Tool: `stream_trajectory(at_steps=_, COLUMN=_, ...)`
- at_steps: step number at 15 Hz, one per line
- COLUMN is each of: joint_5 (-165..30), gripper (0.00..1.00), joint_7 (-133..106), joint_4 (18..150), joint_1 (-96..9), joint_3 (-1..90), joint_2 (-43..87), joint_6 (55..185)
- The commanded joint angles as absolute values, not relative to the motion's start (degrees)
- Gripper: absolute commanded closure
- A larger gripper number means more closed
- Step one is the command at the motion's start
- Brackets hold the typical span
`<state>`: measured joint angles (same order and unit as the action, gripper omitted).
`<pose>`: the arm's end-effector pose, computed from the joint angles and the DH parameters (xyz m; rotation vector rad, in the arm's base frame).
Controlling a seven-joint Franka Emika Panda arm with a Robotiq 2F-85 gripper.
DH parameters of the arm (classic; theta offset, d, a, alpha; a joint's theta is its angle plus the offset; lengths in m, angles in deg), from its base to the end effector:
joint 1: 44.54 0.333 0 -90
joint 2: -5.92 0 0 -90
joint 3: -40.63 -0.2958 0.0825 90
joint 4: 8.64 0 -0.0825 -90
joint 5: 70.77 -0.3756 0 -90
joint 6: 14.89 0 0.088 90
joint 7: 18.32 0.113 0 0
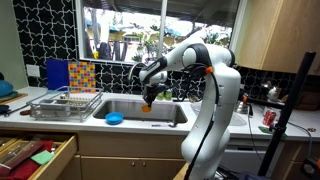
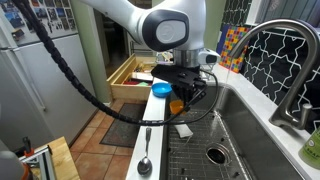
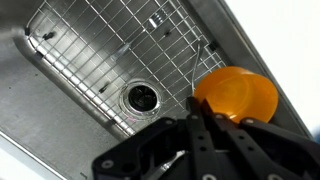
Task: Pour water into the blue and orange bowls
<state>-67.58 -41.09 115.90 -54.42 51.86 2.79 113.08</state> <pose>0.4937 -0.1933 0.4048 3.0619 0.0925 0.1414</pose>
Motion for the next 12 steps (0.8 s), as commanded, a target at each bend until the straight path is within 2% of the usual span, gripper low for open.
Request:
stream_trajectory(at_steps=1, joint_5=-67.55, gripper=0.96, joint_7=-40.89, joint_4=115.8, joint_1=-54.44, joint_3=51.78, joint_2=2.8, joint_6=112.91)
stream_trajectory(at_steps=2, joint_5=-68.11, gripper=0.99, joint_7=-37.87, joint_4=115.08, joint_1=-54.63, joint_3=51.85, joint_2=3.81, joint_6=115.08)
stream_trajectory(at_steps=12, joint_5=-79.24, gripper=0.99, joint_7=-11.68, joint_4=104.94, joint_1=-54.08, joint_3=50.48, joint_2=19.1, joint_6=129.61)
